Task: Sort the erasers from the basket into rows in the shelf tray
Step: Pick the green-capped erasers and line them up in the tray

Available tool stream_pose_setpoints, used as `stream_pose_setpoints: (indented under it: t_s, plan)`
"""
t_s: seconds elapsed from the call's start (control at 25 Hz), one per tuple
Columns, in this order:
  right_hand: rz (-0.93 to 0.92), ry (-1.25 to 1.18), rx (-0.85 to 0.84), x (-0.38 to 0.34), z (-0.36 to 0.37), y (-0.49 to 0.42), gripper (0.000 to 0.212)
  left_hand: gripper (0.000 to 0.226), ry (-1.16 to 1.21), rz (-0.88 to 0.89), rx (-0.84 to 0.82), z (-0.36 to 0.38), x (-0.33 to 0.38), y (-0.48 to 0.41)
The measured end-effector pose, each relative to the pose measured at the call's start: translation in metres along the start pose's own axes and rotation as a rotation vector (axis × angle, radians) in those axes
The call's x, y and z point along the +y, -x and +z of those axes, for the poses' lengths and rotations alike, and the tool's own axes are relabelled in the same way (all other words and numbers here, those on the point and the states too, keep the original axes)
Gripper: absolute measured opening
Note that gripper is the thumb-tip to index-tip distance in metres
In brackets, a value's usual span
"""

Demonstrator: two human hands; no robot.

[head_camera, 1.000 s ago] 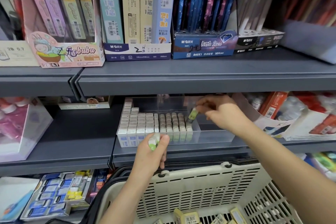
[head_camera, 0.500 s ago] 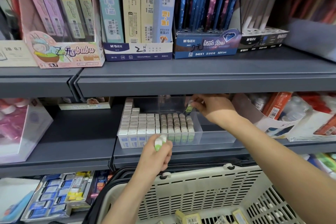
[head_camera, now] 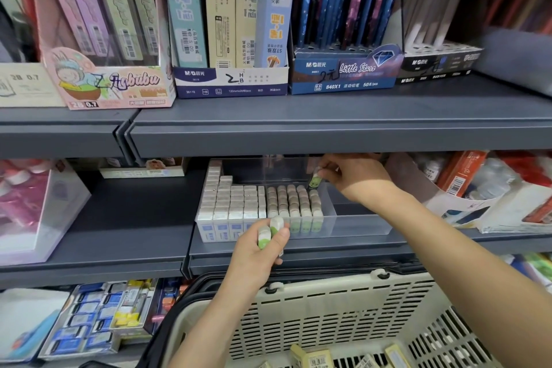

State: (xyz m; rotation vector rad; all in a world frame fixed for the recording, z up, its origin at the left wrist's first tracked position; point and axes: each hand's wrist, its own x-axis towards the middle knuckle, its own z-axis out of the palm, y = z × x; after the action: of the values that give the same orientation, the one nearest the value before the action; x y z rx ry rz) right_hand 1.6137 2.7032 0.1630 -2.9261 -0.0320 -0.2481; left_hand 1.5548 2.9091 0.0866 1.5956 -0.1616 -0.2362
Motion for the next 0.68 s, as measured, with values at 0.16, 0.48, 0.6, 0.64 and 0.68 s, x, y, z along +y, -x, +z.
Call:
stream_pose_setpoints:
  t_s: [0.16,0.48,0.6,0.64,0.68]
  plan:
    - [0.041,-0.029,-0.047,-0.002,0.007,0.0,0.018,0.012,0.03,0.0,-0.016,0.001,0.002,0.001]
    - [0.086,0.02,-0.142,-0.009,0.029,-0.002,0.023,0.012,0.076,-0.018,-0.022,0.002,0.004,0.002]
    - [0.093,-0.003,-0.142,-0.009,0.025,0.0,0.021,0.007,0.052,-0.026,-0.013,0.002,0.005,0.002]
    - [0.101,-0.031,-0.141,-0.008,0.023,0.001,0.019,0.006,0.049,-0.031,-0.013,0.002,0.005,0.002]
    - [0.108,-0.058,-0.136,-0.007,0.019,0.003,0.018,0.006,0.047,-0.038,-0.014,0.002,0.005,0.002]
